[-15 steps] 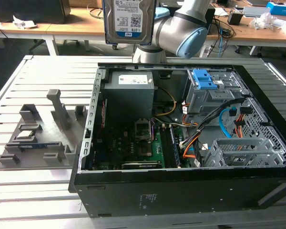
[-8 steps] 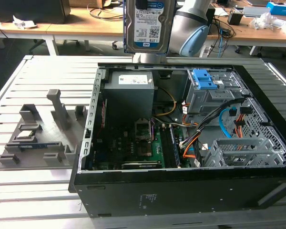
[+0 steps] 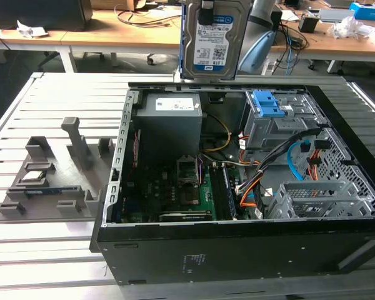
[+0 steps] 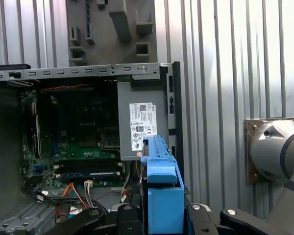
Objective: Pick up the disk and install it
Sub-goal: 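Pick up the disk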
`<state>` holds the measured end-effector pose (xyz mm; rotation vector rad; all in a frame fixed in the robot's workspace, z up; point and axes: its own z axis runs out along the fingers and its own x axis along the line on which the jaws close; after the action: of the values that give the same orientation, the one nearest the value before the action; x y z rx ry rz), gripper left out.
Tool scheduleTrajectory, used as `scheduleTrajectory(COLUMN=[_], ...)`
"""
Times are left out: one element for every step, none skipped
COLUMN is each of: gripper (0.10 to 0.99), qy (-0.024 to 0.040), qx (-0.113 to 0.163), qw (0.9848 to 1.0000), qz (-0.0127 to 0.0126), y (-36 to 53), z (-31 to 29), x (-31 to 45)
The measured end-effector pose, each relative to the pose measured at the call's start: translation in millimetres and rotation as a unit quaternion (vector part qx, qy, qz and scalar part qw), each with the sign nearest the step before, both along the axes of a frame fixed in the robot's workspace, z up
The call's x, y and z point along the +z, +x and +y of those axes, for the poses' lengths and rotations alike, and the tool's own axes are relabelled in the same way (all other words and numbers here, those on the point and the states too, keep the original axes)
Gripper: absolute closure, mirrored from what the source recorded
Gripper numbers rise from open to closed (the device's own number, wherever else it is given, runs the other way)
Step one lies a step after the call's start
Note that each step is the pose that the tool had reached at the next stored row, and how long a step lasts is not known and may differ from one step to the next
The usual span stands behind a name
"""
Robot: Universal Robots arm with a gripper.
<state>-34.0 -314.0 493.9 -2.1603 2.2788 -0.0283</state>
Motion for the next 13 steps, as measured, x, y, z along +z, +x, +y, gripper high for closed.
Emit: scheduleTrajectory(gripper=[0.722,0.722,0.722,0.722,0.722,0.722,0.722,0.722,0.722,0.722,0.722,0.722,0.722], qy=[-0.0002,-0.0004,-0.0005,-0.0006,-0.0005,-0.0005,-0.0005,-0.0005,-0.0005,-0.0005,-0.0005,-0.0005,-0.0005], qx=[0.000,0.000,0.000,0.000,0.000,0.000,0.000,0.000,0.000,0.000,0.000,0.000,0.000], qw=[1.0000,1.0000,1.0000,1.0000,1.0000,1.0000,1.0000,1.0000,1.0000,1.0000,1.0000,1.0000,1.0000], qz=[0.0000,0.0000,0.0000,0.0000,0.0000,0.0000,-0.0001,0.0000,-0.0001,0.0000,-0.0001,0.0000,0.0000], y=[2.1,4.4,5.1,5.5,5.6,5.6,5.6,5.6,5.6,5.6,5.6,5.6,5.6], z=[0.0,-0.1,-1.1,-3.7,-7.5,-11.1,-18.2,-24.3,-30.9,-35.0,-40.4,-45.3,-49.3], x=[-1.7,-4.8,-6.4,-7.2,-7.7,-7.9,-8.3,-8.5,-8.9,-9.3,-9.9,-10.4,-10.8])
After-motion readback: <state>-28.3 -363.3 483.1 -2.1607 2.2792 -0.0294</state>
